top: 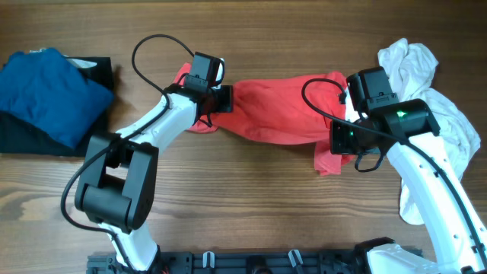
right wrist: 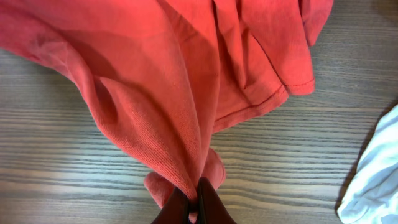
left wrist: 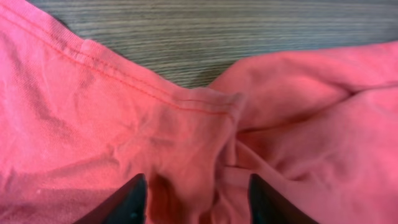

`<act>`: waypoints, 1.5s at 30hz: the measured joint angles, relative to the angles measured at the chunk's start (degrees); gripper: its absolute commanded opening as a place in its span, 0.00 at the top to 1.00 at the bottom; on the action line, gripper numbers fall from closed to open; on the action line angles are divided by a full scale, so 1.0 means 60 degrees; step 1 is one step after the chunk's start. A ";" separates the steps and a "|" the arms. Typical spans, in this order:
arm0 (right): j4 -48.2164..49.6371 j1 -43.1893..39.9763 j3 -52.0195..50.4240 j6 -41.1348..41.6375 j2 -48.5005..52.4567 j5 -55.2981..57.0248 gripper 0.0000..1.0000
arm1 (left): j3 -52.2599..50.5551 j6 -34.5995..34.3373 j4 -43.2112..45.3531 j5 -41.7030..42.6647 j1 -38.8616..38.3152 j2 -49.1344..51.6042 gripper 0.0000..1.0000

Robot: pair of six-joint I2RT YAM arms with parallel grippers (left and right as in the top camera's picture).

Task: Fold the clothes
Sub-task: 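Hold the red T-shirt with both grippers and stretch it apart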

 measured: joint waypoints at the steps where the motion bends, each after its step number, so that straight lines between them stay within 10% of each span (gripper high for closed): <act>1: 0.0000 0.0000 0.0000 0.0000 0.0000 0.0000 0.95 | 0.0000 0.0033 -0.0004 -0.0040 0.0000 0.0062 0.55; 6: -0.0007 0.0000 0.0000 0.0000 0.0000 0.0004 0.95 | -0.0004 0.0036 0.0142 -0.0117 0.0000 0.0437 0.96; 13: 0.0007 0.0000 0.0000 0.0040 0.0000 0.0011 0.96 | -0.0004 0.0022 0.0138 -0.0142 0.0186 -0.0033 0.96; 18: -0.0433 0.0000 -0.0018 -0.0204 0.0004 0.0040 0.96 | 0.0113 0.0018 -0.2517 -0.0484 0.1483 -0.3803 0.96; 24: 0.2266 0.0000 -0.0095 -0.1472 0.0962 0.0109 0.56 | 0.0091 -0.0306 -0.5264 -0.0925 0.2455 -0.4484 0.96; 31: 0.1202 0.0142 -0.0251 -0.1501 0.2273 -0.0157 0.60 | 0.0087 -0.0415 -0.5180 -0.0958 0.2455 -0.4481 0.96; 38: 0.3909 0.0346 -0.2455 -0.2255 0.2441 0.0368 0.75 | 0.0084 -0.0415 -0.5074 -0.0962 0.2452 -0.4484 0.96; 45: 0.5111 0.0346 -0.2903 -0.2758 0.2619 0.0375 0.69 | 0.0084 -0.0415 -0.5038 -0.0962 0.2452 -0.4484 0.96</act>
